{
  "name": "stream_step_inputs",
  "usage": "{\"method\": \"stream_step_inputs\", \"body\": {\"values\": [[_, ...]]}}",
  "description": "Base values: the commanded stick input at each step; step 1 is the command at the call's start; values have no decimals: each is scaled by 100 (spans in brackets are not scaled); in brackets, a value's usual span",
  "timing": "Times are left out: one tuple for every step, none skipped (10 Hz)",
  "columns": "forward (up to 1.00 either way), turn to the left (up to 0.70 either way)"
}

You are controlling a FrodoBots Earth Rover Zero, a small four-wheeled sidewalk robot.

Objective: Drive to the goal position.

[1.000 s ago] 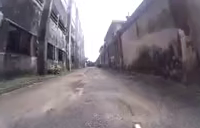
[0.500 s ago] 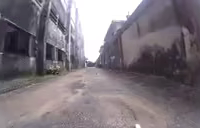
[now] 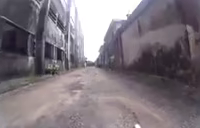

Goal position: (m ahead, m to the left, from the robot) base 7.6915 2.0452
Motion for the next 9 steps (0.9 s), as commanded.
{"method": "stream_step_inputs", "body": {"values": [[30,0],[30,0],[30,0],[30,0],[30,0],[30,0],[30,0],[30,0],[30,0]]}}
